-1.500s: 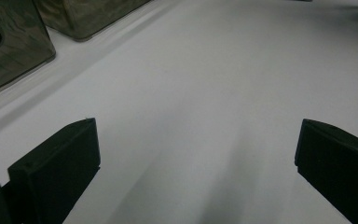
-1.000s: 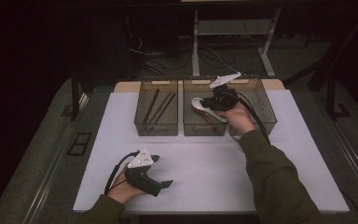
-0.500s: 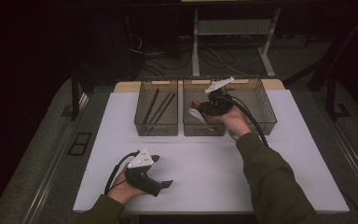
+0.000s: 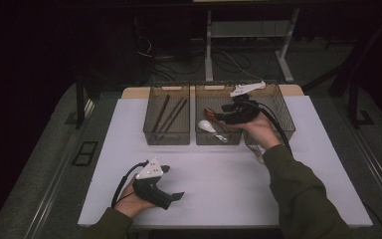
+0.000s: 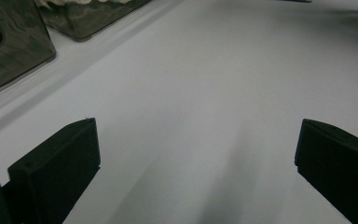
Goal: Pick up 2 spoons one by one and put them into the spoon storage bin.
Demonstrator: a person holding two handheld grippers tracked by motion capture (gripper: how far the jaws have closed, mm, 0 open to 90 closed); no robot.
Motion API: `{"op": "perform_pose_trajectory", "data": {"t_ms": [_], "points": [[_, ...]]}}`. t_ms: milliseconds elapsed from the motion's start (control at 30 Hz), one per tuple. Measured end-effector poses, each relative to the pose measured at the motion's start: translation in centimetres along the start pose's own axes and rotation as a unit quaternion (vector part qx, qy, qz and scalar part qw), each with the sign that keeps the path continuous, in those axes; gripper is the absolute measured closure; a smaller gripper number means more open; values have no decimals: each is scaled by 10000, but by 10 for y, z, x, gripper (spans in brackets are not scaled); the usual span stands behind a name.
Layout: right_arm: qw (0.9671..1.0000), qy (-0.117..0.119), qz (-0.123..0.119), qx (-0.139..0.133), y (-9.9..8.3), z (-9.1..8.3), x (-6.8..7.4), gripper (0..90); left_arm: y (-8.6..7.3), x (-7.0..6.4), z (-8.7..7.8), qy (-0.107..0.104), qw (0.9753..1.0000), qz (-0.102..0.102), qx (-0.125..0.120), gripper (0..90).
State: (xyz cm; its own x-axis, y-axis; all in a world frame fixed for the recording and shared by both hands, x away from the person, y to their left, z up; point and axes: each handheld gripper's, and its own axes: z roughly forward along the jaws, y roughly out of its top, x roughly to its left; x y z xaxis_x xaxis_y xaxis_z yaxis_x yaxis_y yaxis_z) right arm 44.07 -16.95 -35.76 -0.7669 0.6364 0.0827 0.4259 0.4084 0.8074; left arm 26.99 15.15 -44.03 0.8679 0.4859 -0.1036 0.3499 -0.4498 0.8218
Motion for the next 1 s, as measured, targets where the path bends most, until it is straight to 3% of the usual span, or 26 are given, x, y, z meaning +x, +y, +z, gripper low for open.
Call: {"op": "perform_pose_trajectory", "data": {"t_ms": [500, 1000], "points": [[9997, 21, 189, -154, -26, -42, 2, 402, -2, 2, 0, 37, 10000, -54, 2, 0], [9986, -11, 399, -352, -70, -89, 4, 397, -1, 0, -1, 3, 10000, -76, -19, 0]]}}
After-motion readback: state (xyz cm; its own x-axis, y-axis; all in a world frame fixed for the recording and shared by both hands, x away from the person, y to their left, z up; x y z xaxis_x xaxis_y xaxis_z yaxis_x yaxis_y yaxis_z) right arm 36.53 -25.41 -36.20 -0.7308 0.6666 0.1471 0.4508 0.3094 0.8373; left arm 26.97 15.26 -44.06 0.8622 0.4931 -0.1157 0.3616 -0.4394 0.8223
